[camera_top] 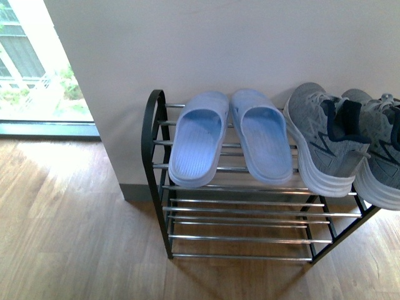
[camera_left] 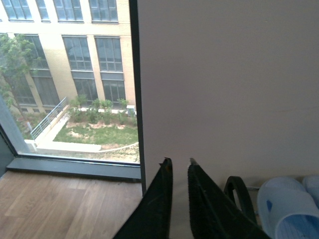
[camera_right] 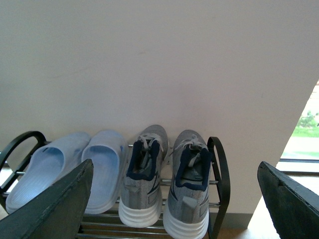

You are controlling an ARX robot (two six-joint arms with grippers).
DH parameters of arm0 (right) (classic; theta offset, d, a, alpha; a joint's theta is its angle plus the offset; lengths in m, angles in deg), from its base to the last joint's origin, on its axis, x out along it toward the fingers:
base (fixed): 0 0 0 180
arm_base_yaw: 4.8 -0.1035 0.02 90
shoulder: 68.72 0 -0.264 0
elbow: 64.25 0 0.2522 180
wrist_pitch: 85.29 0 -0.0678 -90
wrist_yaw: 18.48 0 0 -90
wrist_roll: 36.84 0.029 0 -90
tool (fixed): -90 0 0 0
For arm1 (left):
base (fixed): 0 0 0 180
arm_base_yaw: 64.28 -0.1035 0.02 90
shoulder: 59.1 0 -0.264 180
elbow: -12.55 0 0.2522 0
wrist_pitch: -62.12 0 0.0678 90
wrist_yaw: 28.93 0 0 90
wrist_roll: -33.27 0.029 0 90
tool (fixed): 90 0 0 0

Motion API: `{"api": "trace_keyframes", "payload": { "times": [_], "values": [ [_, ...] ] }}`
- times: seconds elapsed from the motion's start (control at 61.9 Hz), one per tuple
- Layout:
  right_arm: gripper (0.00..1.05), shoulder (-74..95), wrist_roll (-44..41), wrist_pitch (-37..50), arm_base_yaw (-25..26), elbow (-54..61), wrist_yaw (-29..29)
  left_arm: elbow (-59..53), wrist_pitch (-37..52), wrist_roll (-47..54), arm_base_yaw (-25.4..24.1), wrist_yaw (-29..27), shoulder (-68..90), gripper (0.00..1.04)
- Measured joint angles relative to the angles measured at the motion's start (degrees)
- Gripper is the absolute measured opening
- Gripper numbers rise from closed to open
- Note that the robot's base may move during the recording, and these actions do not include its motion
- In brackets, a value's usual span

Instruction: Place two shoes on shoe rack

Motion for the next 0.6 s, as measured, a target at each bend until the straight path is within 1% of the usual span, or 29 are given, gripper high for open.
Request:
{"api": "trace_keyframes", "payload": {
  "times": [0.048, 0.242, 0.484, 0.517, 0.597],
  "values": [
    [0.96, 0.0, 0.0, 0.0, 0.0, 0.0, 0.0, -2.19, 0.11, 0.09, -0.87, 0.74, -2.12, 0.01],
    [0.96, 0.0, 0.0, 0.0, 0.0, 0.0, 0.0, -10.95, -0.94, 0.2, -4.15, 4.11, -12.31, 0.01],
    [0.96, 0.0, 0.0, 0.0, 0.0, 0.0, 0.0, -15.82, -5.01, 0.2, -6.21, 5.92, -20.92, 0.01],
    [0.96, 0.0, 0.0, 0.0, 0.0, 0.0, 0.0, -16.5, -6.01, 0.22, -7.67, 8.79, -22.58, 0.01],
    [0.96, 0.0, 0.0, 0.0, 0.0, 0.0, 0.02, -18.56, -3.54, 0.31, -9.75, 9.94, -23.12, 0.01]
  ]
}}
